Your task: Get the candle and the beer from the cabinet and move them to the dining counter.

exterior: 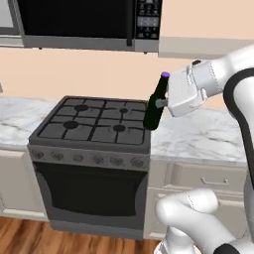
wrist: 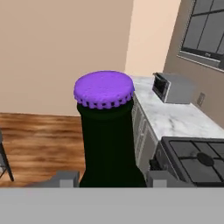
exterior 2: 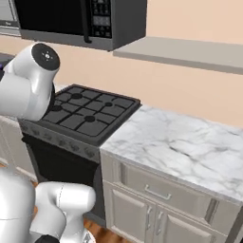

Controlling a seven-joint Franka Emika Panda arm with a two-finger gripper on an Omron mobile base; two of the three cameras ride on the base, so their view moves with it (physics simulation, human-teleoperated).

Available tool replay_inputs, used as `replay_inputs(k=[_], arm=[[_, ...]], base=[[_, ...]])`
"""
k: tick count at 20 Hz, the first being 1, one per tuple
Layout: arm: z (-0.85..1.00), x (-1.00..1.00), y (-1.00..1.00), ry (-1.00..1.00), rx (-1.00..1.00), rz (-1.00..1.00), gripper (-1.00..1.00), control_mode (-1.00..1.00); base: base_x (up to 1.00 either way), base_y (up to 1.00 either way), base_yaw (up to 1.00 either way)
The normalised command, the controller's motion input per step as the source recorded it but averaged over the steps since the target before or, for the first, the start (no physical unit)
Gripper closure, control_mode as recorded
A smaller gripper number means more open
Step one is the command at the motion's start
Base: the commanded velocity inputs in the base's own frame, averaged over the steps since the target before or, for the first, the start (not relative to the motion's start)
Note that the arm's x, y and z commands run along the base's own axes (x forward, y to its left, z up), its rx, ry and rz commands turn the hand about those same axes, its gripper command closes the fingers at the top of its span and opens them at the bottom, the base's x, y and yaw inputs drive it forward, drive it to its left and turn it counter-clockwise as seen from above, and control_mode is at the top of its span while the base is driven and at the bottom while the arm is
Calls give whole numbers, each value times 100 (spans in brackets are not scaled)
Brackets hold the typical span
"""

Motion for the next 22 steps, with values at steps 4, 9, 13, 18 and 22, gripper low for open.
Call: replay_inputs(k=[4, 9, 13, 18, 22], arm=[[0, 0, 0, 0, 0, 0, 100, 100], [0, 0, 0, 0, 0, 0, 100, 100], [0, 0, 0, 0, 0, 0, 100, 100], [0, 0, 0, 0, 0, 0, 100, 100], [0, 0, 0, 0, 0, 0, 100, 100]], base=[[-5, 45, 45], [-9, 49, 48], [-7, 57, 48], [-15, 60, 47], [-26, 58, 46]])
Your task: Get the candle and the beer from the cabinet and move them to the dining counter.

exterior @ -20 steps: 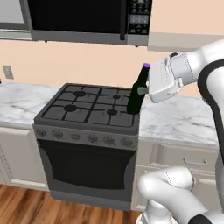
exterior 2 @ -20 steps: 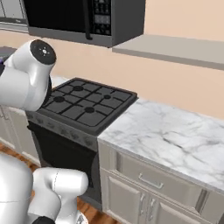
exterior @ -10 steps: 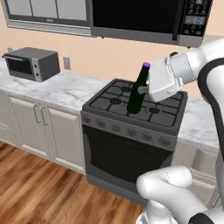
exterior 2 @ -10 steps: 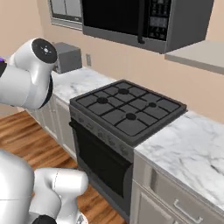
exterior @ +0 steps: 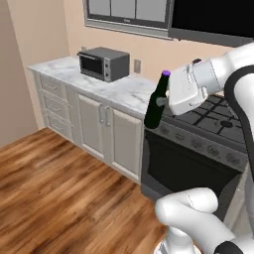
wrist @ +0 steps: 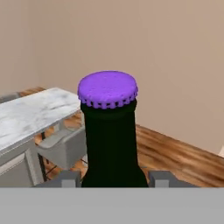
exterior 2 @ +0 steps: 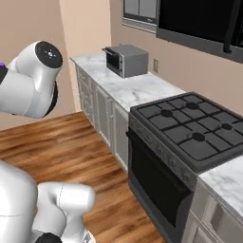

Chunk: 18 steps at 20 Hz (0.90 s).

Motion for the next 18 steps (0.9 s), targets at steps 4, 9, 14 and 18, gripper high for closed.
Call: replay_inputs(k=[4, 9, 14, 18], arm=[[0, 0, 0, 0, 0, 0, 100, 100], [0, 0, 0, 0, 0, 0, 100, 100], [0, 0, 0, 0, 0, 0, 100, 100], [0, 0, 0, 0, 0, 0, 100, 100]], base=[[-32, 55, 44], [-38, 52, 44], [-29, 55, 42], [-26, 53, 41]])
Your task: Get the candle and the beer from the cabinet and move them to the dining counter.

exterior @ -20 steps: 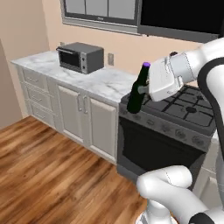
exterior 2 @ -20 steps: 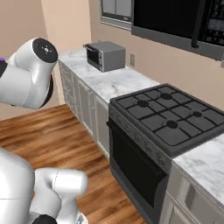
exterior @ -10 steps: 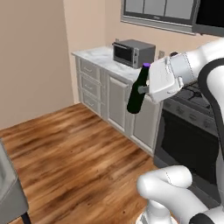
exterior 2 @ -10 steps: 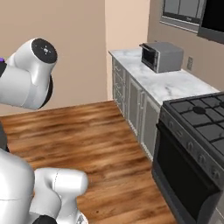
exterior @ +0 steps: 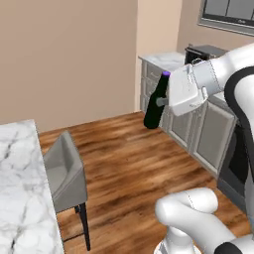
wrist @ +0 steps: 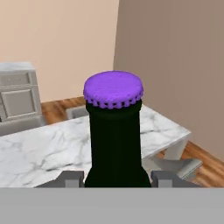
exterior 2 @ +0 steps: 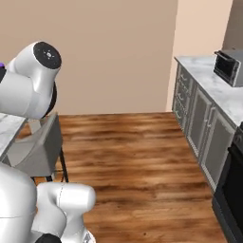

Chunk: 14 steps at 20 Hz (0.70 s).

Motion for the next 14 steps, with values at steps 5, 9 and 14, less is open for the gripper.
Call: replay_inputs(k=[5, 9, 14], arm=[[0, 0, 0, 0, 0, 0, 100, 100], [0, 0, 0, 0, 0, 0, 100, 100], [0, 0, 0, 0, 0, 0, 100, 100]], base=[[-37, 28, 41], [-57, 2, 38], [-72, 1, 33]])
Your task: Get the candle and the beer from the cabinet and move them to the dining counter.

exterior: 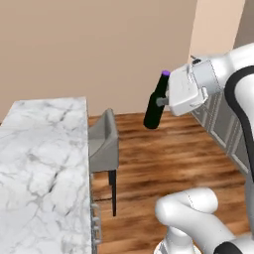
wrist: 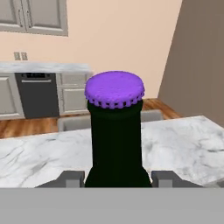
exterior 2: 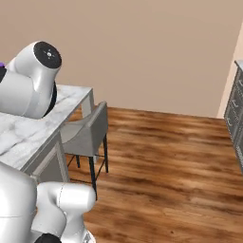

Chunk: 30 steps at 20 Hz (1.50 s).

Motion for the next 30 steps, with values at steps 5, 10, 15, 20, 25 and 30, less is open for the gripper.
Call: replay_inputs(k=[5, 10, 15, 20, 25, 30], arm=[[0, 0, 0, 0, 0, 0, 100, 100], [0, 0, 0, 0, 0, 0, 100, 100], [0, 0, 0, 0, 0, 0, 100, 100], [0, 0, 0, 0, 0, 0, 100, 100], [0, 0, 0, 0, 0, 0, 100, 100], [0, 0, 0, 0, 0, 0, 100, 100]], base=[[-44, 0, 34], [4, -15, 37], [13, -11, 42], [1, 0, 43], [-5, 0, 45], [-21, 2, 40]])
